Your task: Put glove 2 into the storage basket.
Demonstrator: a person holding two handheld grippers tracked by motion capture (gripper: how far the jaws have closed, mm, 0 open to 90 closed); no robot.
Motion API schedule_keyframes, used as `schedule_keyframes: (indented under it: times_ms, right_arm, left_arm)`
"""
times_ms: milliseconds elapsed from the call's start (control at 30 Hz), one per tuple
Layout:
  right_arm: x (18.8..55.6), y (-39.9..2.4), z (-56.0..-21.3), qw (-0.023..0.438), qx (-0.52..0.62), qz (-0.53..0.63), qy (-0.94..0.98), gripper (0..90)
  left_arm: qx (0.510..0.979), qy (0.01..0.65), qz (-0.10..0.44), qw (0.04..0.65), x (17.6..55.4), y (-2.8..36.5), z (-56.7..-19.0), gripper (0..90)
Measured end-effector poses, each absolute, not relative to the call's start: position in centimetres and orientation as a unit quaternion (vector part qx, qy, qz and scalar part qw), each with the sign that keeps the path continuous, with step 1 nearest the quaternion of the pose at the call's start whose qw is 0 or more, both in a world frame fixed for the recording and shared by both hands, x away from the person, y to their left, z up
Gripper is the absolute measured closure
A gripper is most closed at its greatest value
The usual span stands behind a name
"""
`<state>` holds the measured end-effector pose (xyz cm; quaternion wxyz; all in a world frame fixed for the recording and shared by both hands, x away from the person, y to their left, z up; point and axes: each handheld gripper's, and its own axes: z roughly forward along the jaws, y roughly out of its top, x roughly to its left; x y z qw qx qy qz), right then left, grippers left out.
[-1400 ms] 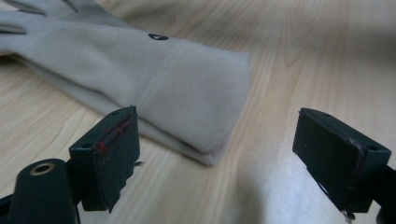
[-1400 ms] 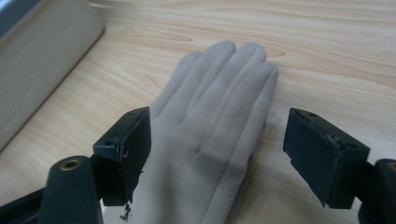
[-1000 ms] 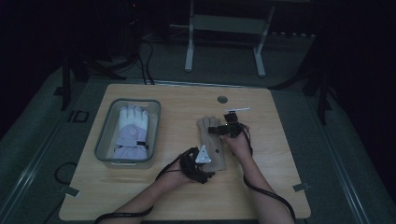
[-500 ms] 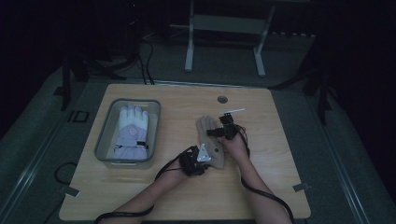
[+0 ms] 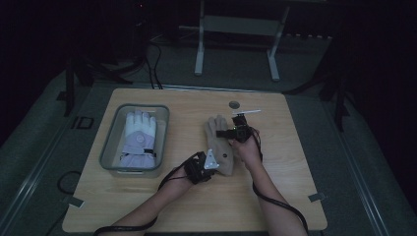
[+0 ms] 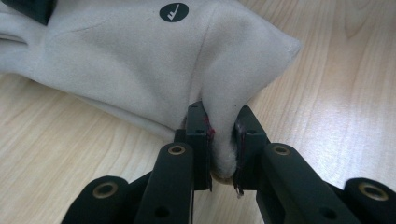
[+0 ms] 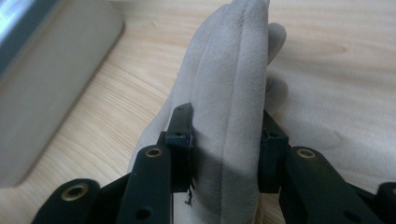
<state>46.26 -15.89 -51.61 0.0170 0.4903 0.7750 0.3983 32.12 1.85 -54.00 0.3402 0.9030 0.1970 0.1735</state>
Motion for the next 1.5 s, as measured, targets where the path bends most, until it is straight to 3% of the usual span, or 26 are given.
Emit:
schedule_keyframes:
  times_ms: [533, 1500]
  right_arm:
    - [45.7, -12.8, -46.6, 0.027, 0.455, 0.435, 0.776, 65.3]
    - [45.8, -4.6, -44.1, 0.001, 0.399, 0.454, 0.797, 65.2]
  left_arm:
    - [0.894, 0.207, 0.199, 0.343, 31.1, 5.4, -49.3, 80.1]
    - [0.882, 0.258, 0.213, 0.331, 29.6, 13.4, -47.0, 80.2]
